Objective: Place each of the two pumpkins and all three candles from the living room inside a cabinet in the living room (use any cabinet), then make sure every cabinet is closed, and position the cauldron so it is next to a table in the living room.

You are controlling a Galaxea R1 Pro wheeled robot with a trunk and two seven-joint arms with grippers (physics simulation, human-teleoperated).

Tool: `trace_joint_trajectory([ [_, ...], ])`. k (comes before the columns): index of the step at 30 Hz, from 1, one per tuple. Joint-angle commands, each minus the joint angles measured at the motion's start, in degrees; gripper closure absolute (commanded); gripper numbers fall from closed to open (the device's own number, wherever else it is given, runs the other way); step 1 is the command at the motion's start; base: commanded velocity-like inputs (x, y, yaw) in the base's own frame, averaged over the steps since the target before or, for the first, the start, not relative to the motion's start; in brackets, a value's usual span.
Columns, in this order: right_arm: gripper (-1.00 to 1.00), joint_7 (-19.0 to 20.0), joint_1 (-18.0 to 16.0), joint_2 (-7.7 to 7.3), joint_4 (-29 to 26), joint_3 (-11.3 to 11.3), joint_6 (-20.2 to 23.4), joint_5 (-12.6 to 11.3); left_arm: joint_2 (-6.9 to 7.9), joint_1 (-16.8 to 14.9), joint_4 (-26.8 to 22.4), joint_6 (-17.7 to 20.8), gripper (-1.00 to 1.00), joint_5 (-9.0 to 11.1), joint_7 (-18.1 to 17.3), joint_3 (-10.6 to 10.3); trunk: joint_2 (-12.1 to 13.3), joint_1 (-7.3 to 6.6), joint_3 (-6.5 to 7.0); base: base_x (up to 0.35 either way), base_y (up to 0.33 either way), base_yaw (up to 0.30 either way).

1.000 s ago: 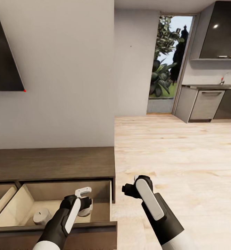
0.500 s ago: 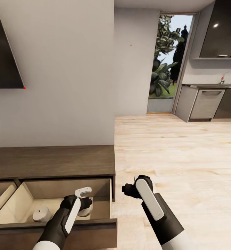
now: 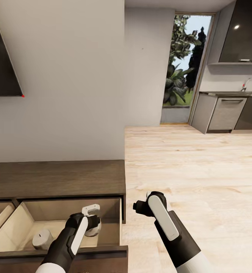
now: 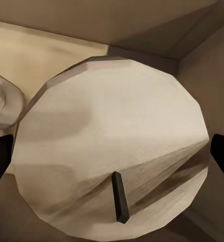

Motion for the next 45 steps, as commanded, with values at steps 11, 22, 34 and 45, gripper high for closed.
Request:
trace_joint_trajectory([
  [11,-1.00,0.0,0.0,0.06,0.0,0.0,0.0,0.0,0.00,0.0,0.0,0.1,1.00,0.0,0.0,0.0,-4.4,2.42,-1.98,0.001,0.000,0.000],
  [22,-1.00,0.0,0.0,0.06,0.0,0.0,0.0,0.0,0.00,0.0,0.0,0.1,1.00,0.0,-0.1,0.0,-8.1,4.48,-4.03,0.000,0.000,0.000],
  [34,-1.00,0.0,0.0,0.76,0.0,0.0,0.0,0.1,0.08,0.0,-0.2,0.3,1.00,0.2,-0.2,0.0,-8.1,4.53,-4.47,0.000,0.000,0.000],
  [45,-1.00,0.0,0.0,0.77,0.0,0.0,0.0,0.1,0.08,0.0,-0.4,0.3,-1.00,0.2,-0.2,0.2,-8.1,4.53,-4.47,0.000,0.000,0.000],
])
